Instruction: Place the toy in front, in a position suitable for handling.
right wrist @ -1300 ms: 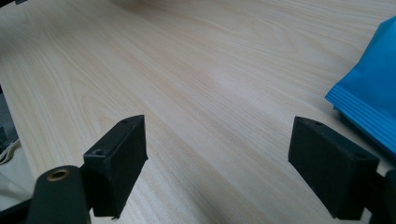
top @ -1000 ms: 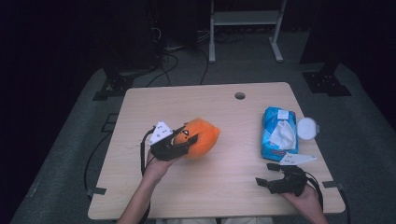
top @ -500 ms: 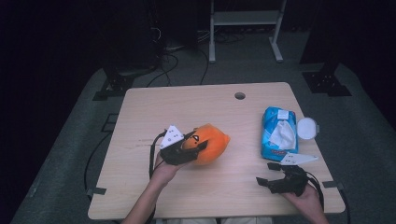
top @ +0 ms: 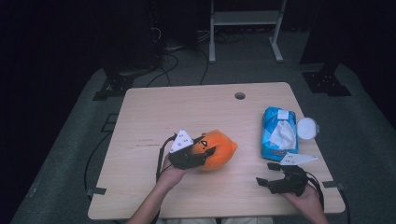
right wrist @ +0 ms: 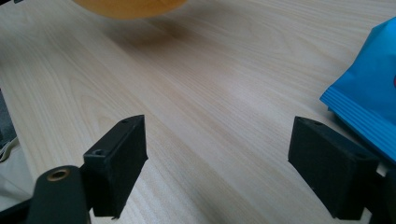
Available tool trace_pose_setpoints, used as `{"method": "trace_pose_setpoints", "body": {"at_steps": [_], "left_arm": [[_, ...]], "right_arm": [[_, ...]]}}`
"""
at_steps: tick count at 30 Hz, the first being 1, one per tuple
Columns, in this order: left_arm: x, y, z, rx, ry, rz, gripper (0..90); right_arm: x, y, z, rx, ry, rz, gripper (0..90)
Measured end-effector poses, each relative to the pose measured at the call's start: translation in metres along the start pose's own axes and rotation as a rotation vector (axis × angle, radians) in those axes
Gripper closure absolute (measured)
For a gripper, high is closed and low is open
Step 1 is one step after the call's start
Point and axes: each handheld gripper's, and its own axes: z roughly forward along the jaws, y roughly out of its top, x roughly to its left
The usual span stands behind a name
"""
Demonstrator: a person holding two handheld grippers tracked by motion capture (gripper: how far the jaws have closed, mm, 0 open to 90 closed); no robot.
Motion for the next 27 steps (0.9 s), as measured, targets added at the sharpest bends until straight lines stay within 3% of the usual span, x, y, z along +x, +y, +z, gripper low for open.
{"method": "trace_pose_setpoints", "body": {"at_steps": [20, 27], "left_arm": [[-0.016, -0.011, 0.015, 0.039, -0.066, 0.037, 43.4], [-0.021, -0.019, 0.02, 0.074, -0.09, 0.049, 42.6]], "right_arm": [[0.0, 0.0, -0.001, -0.008, -0.005, 0.002, 18.3], [0.0, 0.001, -0.002, -0.013, -0.008, 0.008, 18.3]]}}
